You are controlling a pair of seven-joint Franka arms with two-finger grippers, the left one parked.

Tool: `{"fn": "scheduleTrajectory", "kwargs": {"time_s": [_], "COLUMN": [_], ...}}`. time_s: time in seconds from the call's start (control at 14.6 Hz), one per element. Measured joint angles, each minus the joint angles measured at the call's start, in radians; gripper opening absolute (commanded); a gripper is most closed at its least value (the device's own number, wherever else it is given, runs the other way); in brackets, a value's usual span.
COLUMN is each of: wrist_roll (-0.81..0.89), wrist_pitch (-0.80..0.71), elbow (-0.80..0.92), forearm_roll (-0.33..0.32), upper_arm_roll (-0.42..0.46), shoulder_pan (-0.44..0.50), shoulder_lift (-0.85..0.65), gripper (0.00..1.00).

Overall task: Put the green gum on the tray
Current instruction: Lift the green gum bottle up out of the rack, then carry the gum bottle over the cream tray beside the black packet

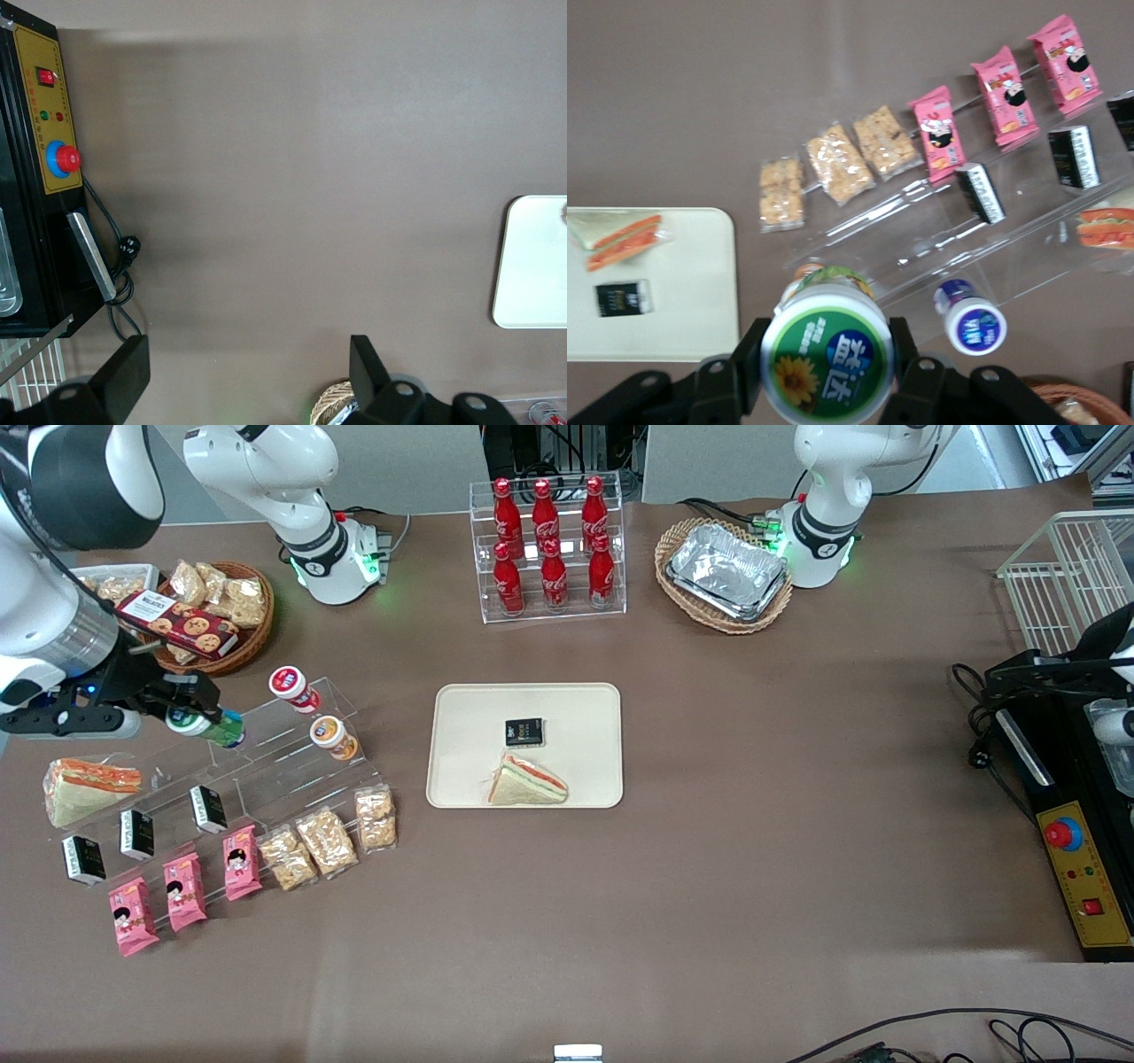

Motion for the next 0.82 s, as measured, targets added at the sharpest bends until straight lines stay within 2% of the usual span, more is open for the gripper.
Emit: {"fn": "scheduleTrajectory", "kwargs": {"time_s": [0.2,0.48,0.61,0.82], "wrist_roll": [0.145,0.454,0.593,0.719], "wrist_pitch": [-0.019,-0.021,0.014,0.140], "elbow": [0.025,0.033,0.033,-0.012], "forearm_roll": [0.010,0.013,0.013,0.013], "upper_arm_roll": [0.051,0.179,0.235,0.258], "shoulder_pan": [0.040,0.106,0.136,0.204], "shoulder_lift": [0.003,0.012,0.037,0.086], "gripper": [0.39,0.39,0.39,0.39]}}
